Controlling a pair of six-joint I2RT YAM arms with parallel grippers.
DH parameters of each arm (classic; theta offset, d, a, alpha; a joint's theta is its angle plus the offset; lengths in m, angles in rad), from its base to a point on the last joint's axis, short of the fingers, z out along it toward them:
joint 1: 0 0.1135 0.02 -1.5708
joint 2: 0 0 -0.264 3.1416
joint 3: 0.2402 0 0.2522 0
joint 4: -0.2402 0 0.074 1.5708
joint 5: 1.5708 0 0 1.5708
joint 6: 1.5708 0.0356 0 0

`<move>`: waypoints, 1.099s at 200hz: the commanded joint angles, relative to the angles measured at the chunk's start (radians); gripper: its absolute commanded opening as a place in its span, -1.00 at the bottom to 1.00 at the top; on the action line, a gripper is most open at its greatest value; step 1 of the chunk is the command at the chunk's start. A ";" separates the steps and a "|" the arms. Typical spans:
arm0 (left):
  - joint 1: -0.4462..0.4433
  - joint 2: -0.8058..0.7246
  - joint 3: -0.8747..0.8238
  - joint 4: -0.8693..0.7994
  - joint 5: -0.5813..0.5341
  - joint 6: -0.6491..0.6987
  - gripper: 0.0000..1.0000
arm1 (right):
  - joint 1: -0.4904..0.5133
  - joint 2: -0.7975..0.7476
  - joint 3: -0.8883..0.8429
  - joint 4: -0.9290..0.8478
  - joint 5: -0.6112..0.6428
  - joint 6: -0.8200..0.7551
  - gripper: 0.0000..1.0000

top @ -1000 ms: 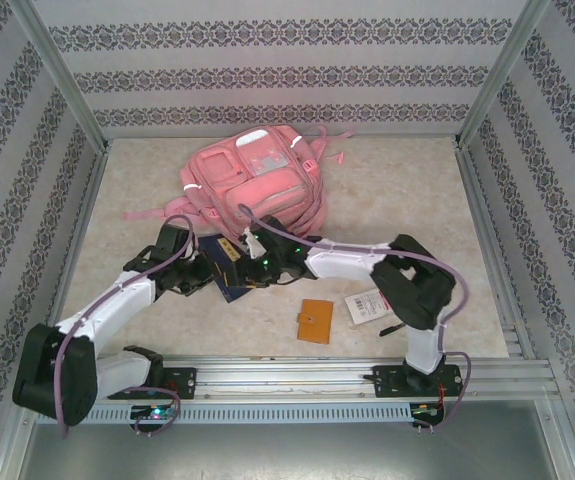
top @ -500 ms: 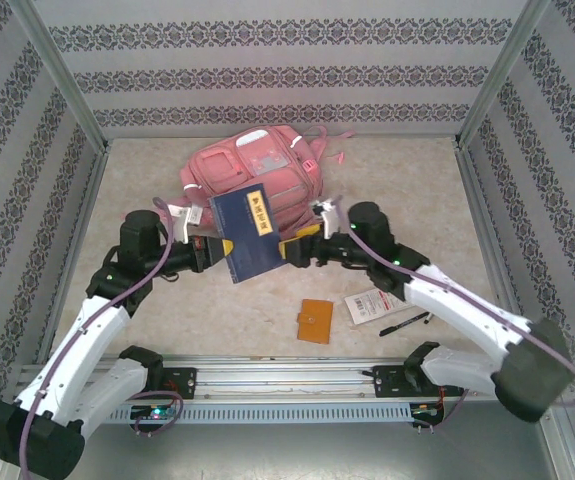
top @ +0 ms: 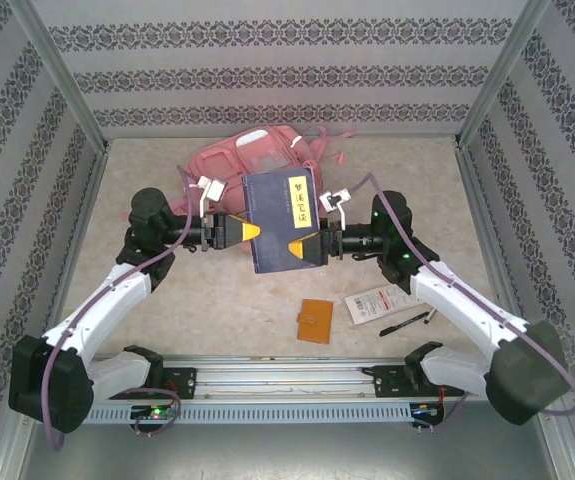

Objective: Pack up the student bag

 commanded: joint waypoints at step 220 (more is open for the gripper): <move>-0.242 0.672 0.620 -1.044 -1.385 1.142 0.61 | -0.401 -0.188 -0.009 -0.767 0.724 0.050 -1.00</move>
